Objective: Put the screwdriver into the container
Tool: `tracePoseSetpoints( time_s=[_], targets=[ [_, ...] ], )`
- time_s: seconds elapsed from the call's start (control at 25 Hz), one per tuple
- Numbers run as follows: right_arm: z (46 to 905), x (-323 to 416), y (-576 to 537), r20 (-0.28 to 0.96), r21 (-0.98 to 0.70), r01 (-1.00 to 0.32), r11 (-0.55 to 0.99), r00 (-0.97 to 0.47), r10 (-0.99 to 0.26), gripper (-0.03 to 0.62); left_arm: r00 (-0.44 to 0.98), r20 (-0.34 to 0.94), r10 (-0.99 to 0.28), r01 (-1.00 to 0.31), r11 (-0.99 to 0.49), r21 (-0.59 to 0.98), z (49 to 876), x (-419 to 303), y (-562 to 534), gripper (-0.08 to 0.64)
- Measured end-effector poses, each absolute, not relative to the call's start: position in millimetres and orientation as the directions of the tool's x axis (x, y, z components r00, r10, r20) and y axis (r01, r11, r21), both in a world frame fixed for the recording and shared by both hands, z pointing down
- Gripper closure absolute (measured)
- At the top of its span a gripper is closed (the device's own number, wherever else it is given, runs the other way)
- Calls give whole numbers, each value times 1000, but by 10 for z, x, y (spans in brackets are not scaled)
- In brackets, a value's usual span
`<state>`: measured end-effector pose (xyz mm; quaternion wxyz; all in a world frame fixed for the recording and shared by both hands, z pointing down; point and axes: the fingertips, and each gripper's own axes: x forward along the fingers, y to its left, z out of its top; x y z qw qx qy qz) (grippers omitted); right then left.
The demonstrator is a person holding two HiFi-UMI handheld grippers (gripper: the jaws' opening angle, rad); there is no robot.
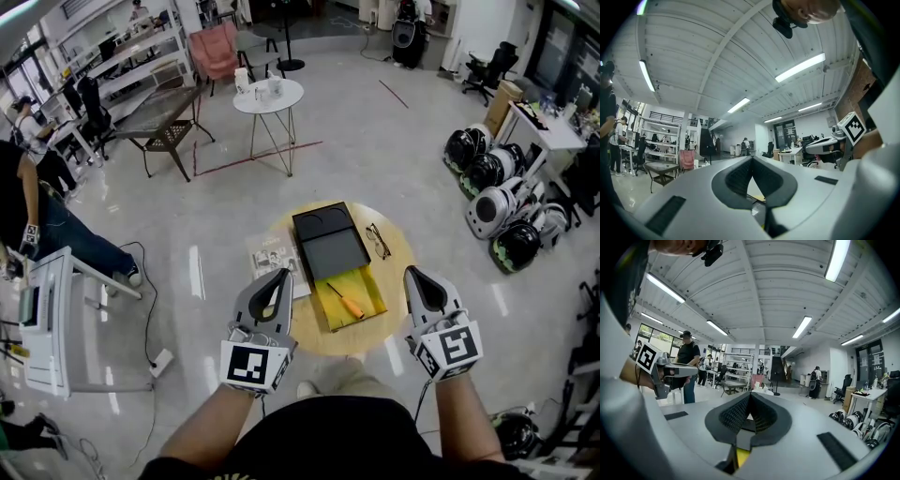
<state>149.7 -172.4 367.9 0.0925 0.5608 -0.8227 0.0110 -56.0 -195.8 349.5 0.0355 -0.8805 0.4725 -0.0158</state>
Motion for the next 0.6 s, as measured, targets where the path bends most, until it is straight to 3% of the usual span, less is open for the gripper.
tracePoseSetpoints(
  time_s=[0.6],
  targets=[
    [3525,1329,-1467,130,102,-910,402,-388,-912,580,583,2,-812,-809,-581,-86,3505,-555,-1782,546]
  ],
)
